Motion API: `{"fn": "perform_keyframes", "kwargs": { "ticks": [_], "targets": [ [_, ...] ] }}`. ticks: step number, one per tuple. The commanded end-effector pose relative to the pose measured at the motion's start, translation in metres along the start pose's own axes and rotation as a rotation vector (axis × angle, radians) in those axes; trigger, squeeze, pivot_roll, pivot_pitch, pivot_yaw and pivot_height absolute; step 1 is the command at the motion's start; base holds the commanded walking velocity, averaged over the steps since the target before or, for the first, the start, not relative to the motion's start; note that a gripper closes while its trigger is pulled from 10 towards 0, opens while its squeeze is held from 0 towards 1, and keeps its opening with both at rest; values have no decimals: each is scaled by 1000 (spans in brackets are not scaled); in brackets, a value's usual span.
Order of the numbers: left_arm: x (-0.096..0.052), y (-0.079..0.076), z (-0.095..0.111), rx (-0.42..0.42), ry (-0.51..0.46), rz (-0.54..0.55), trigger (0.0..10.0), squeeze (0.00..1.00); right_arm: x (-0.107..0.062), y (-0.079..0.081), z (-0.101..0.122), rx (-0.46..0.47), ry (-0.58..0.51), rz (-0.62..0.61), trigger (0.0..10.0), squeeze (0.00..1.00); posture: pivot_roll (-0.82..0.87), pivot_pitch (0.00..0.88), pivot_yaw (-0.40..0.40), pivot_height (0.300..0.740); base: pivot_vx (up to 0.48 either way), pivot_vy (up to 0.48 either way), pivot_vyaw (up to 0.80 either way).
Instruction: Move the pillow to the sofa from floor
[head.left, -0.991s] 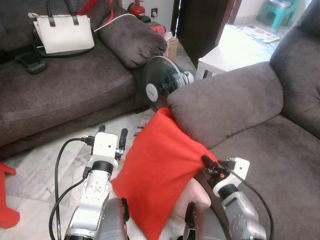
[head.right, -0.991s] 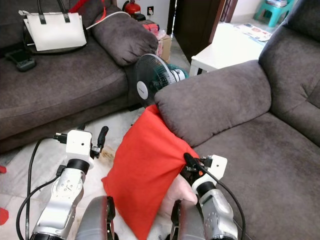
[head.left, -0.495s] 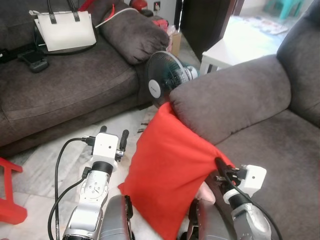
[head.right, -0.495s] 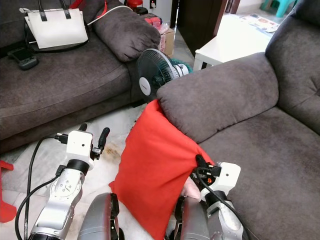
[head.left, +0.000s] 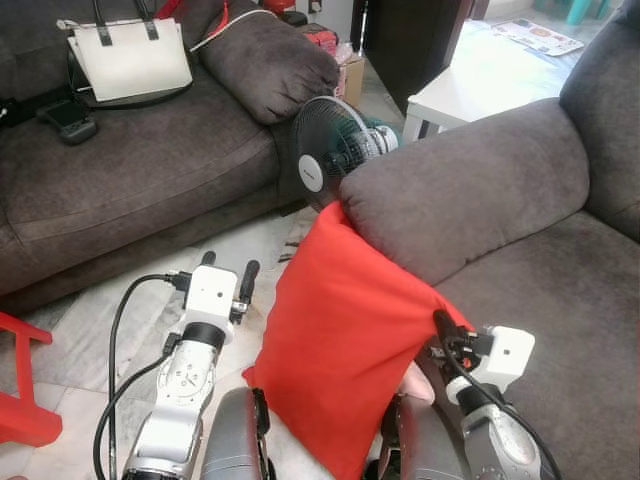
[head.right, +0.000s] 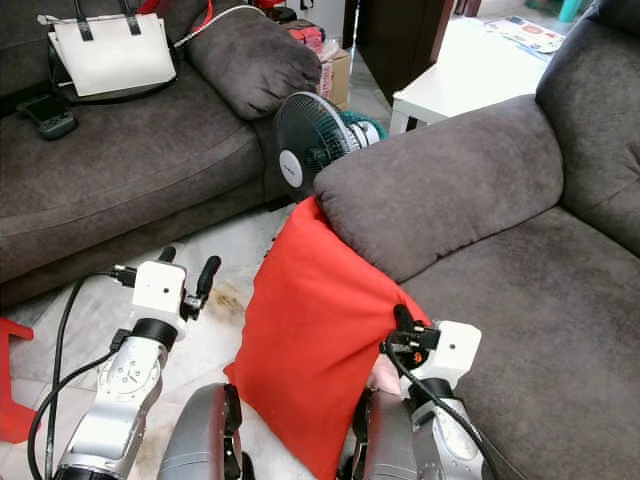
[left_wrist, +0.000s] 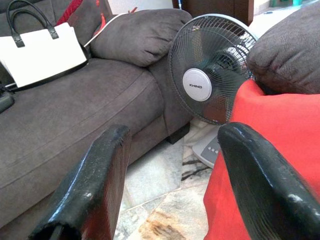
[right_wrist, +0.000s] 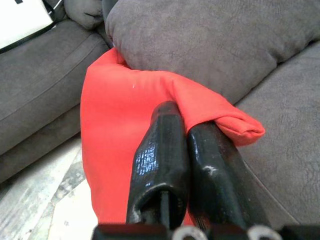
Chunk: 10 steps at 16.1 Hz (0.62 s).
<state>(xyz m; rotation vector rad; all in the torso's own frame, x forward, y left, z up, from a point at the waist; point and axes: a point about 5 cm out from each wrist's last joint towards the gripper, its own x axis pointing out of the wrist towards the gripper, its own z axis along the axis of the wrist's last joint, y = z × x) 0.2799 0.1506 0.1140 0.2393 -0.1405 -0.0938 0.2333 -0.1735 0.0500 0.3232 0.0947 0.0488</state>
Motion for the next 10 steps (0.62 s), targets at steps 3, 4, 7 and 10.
{"fn": "perform_keyframes", "kwargs": {
  "ticks": [3,4,7,10],
  "targets": [
    [0,-1,3,-3,-9,-17,10000,0,5,2,30,-55,-143,9,10000,0,101,80,-11,579,0,0,0],
    [0,0,3,-1,-11,-18,10000,0,6,4,28,-55,-142,10,10000,0,105,78,-5,579,0,0,0],
    [0,4,4,8,-11,-23,10000,0,9,8,26,-52,-141,13,10000,0,110,72,11,579,0,0,0],
    [1,7,3,18,-8,-32,10000,0,11,11,24,-51,-143,14,10000,0,104,61,31,579,0,0,0]
  ]
}}
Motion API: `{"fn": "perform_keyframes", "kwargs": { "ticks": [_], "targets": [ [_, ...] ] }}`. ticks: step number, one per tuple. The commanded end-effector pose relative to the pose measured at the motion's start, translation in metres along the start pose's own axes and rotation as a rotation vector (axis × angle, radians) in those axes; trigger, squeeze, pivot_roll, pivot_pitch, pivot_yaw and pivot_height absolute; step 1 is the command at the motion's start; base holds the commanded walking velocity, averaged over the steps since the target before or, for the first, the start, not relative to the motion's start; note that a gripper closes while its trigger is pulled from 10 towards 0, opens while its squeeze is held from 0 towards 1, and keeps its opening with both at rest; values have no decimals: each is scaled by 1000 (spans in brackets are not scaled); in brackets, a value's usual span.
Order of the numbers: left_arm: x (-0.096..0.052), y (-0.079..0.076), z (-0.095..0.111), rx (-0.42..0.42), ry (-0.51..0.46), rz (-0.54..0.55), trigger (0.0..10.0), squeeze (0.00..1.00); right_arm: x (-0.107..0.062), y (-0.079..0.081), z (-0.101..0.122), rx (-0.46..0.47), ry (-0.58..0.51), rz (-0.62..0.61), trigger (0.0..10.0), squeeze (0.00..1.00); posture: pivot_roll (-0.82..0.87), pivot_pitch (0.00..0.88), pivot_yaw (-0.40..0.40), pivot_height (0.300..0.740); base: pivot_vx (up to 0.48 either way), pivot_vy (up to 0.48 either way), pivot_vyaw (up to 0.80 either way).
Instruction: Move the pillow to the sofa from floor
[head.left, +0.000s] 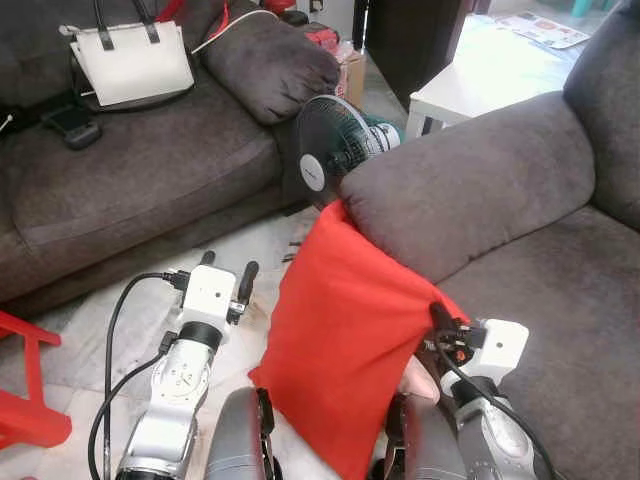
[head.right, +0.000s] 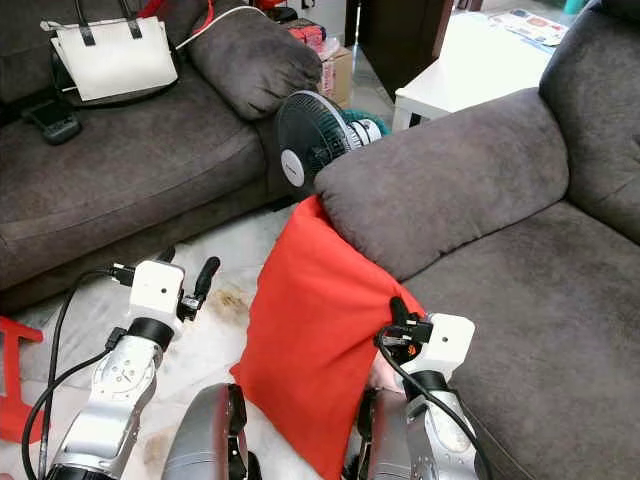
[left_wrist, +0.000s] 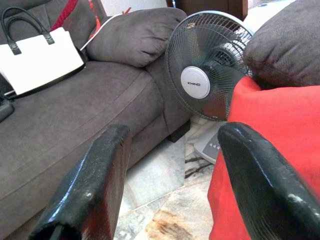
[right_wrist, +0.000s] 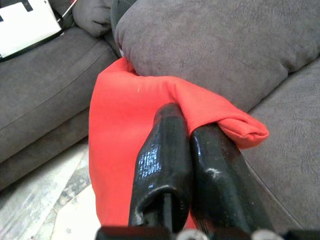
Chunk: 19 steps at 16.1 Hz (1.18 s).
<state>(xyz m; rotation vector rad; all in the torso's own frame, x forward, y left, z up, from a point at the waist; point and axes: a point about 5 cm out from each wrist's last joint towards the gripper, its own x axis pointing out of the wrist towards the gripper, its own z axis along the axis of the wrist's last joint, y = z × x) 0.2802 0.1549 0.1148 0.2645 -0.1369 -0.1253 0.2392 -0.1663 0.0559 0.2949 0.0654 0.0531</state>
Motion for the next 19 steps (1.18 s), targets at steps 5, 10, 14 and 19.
{"fn": "perform_keyframes", "kwargs": {
  "ticks": [5,10,14,19],
  "targets": [
    [4,1,5,-2,-16,-15,10000,0,7,1,19,-32,-123,-1,10000,0,103,47,37,579,0,0,0],
    [4,3,6,2,-17,-13,10000,0,9,4,17,-31,-124,8,10000,0,108,49,35,579,0,0,0],
    [5,3,6,2,-18,-15,10000,0,9,1,17,-38,-131,-1,10000,0,107,59,36,608,0,0,0],
    [5,3,6,4,-19,-11,10000,0,10,3,16,-37,-133,4,10000,0,112,61,34,655,0,0,0]
  ]
}}
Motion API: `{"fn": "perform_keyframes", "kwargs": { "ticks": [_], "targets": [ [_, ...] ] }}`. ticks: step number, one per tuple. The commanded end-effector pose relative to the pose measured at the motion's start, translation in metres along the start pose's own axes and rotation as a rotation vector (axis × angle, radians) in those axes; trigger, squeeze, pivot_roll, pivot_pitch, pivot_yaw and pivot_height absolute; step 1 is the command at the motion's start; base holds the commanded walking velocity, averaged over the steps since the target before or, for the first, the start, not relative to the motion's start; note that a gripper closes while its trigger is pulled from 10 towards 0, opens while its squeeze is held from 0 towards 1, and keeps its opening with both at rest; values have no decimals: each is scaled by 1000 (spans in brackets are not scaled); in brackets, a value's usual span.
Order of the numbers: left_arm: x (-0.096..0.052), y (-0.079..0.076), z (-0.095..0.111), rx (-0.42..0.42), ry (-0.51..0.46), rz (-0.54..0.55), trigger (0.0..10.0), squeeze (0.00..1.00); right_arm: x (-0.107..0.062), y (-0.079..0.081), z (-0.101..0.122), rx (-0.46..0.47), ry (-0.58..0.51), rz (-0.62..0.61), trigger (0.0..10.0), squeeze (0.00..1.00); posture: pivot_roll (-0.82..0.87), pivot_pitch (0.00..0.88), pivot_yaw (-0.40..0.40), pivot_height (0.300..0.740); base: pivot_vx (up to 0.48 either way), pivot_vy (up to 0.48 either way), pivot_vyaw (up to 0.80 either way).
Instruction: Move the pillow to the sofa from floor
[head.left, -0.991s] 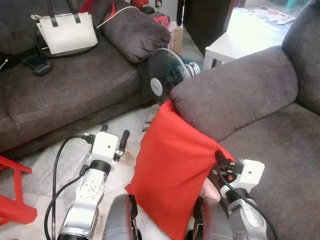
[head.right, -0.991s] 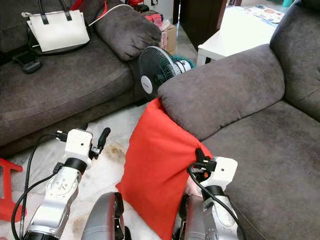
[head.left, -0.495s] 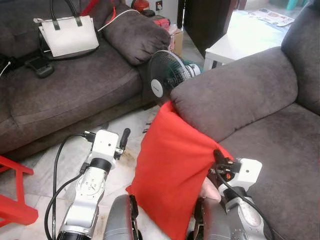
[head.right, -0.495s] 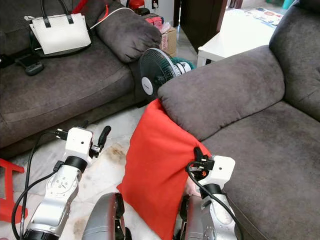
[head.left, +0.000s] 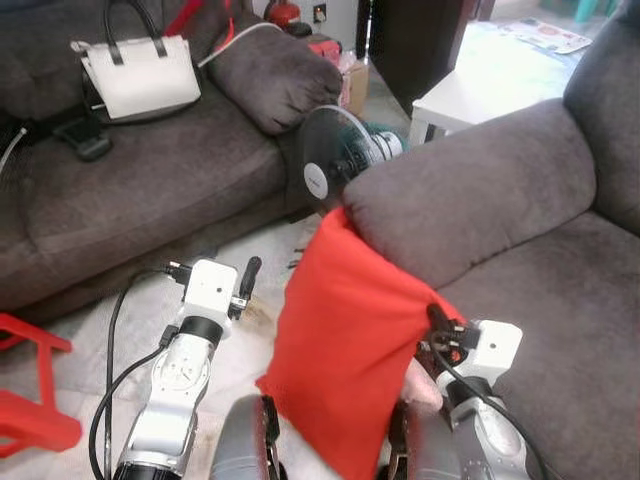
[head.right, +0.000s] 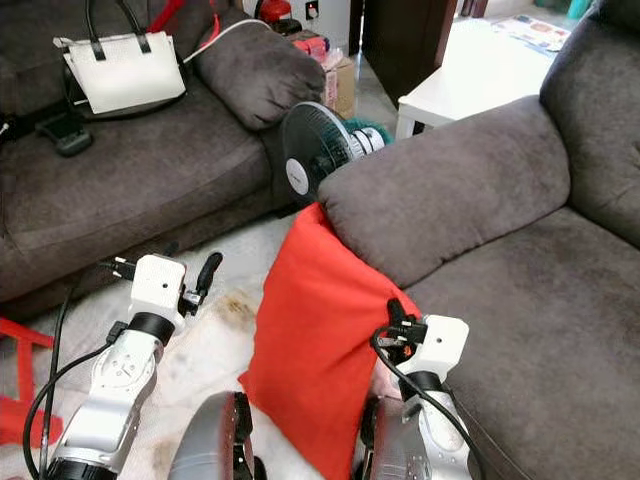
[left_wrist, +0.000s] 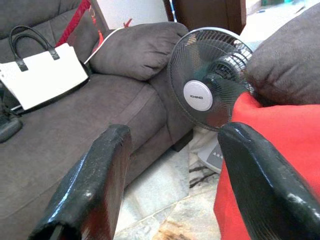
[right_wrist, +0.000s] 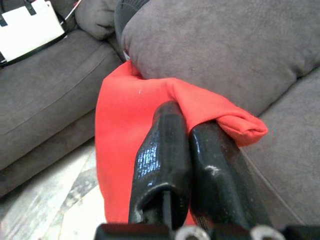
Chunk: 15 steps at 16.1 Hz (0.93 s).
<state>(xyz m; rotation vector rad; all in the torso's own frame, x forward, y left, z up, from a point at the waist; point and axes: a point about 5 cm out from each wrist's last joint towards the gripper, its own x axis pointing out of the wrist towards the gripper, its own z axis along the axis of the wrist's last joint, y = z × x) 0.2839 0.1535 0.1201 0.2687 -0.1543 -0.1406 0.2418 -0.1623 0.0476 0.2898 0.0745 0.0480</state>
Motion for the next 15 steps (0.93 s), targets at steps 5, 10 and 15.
{"fn": "perform_keyframes", "kwargs": {
  "ticks": [5,10,15],
  "targets": [
    [2,3,2,0,0,5,10000,0,7,1,26,-37,-143,10,10000,0,111,64,34,715,0,0,0],
    [2,4,2,0,1,8,10000,0,8,1,26,-31,-141,12,10000,0,114,63,33,740,0,0,0],
    [2,5,2,0,1,7,10000,0,10,1,28,-41,-154,13,10000,0,115,65,35,740,0,0,0]
  ]
}}
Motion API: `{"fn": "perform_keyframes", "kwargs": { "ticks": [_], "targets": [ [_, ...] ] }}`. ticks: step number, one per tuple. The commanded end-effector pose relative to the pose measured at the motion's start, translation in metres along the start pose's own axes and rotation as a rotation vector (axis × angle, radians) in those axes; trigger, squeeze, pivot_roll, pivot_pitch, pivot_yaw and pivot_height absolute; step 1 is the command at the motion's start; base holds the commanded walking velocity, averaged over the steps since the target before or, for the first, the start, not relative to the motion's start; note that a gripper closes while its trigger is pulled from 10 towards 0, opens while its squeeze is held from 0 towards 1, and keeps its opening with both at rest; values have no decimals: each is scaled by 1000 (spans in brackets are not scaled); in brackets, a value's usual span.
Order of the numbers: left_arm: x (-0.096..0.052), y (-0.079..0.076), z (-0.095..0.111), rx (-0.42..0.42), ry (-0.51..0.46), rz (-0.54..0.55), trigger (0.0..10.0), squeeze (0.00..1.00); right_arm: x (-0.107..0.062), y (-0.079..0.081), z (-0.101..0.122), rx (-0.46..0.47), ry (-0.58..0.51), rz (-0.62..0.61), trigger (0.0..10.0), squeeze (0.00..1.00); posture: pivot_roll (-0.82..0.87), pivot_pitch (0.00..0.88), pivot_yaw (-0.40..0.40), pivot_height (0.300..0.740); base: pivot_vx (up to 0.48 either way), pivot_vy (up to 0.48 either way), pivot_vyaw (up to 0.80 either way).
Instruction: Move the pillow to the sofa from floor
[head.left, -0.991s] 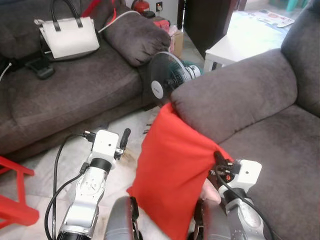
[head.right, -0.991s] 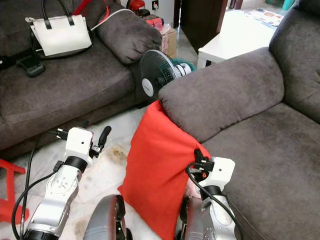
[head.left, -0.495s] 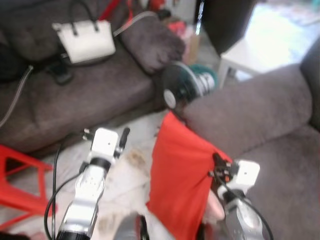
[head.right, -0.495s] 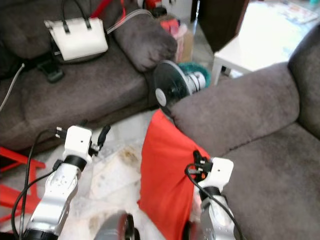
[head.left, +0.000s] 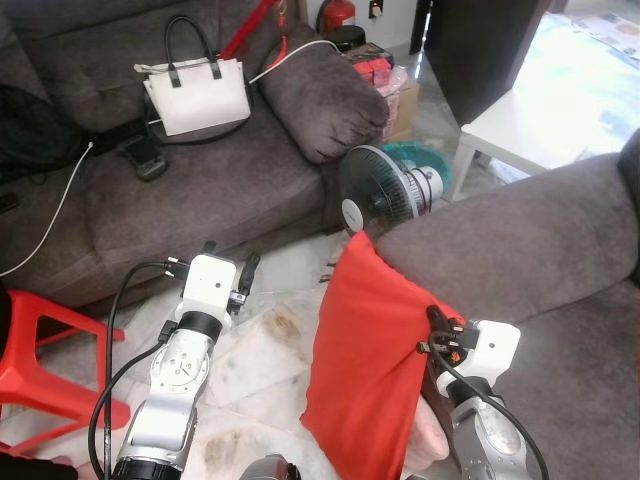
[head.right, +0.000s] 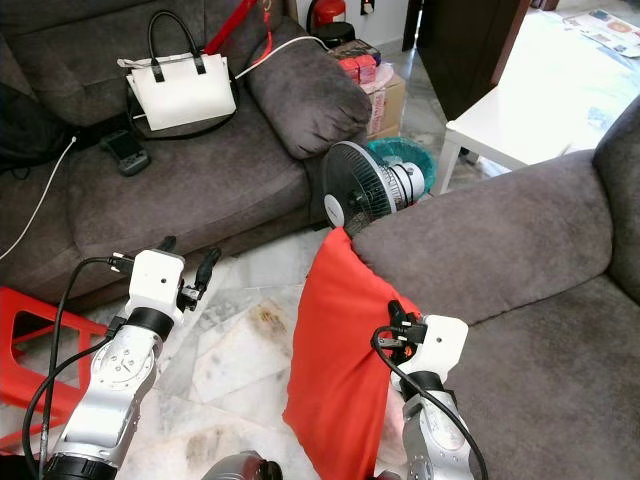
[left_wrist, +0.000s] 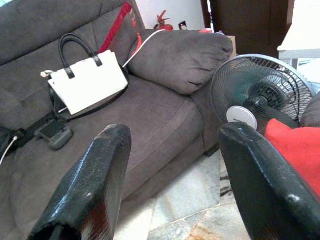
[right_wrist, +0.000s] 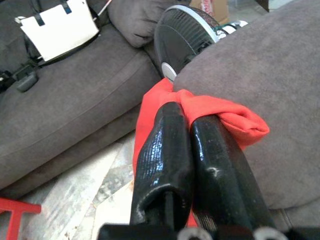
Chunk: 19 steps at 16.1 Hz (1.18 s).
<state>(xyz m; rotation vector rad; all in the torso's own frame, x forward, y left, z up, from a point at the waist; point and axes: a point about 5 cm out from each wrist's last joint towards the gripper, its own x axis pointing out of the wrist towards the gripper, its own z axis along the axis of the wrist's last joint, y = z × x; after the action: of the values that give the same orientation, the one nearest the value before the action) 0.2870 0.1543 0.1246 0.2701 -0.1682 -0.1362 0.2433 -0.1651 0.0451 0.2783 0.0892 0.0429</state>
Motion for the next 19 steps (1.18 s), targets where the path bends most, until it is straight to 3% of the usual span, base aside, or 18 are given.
{"fn": "perform_keyframes", "kwargs": {
  "ticks": [1,17,19],
  "targets": [
    [-1,3,-2,-2,13,0,10000,0,8,4,30,-30,-166,19,10000,0,115,65,35,740,0,0,0],
    [1,-4,-3,-17,15,-19,10000,0,10,-3,34,-9,-172,-18,10000,0,102,62,37,740,0,0,0],
    [0,-4,-3,-17,13,-18,10000,0,10,-4,33,-3,-160,-20,10000,0,102,63,36,740,0,0,-800]
  ]
}}
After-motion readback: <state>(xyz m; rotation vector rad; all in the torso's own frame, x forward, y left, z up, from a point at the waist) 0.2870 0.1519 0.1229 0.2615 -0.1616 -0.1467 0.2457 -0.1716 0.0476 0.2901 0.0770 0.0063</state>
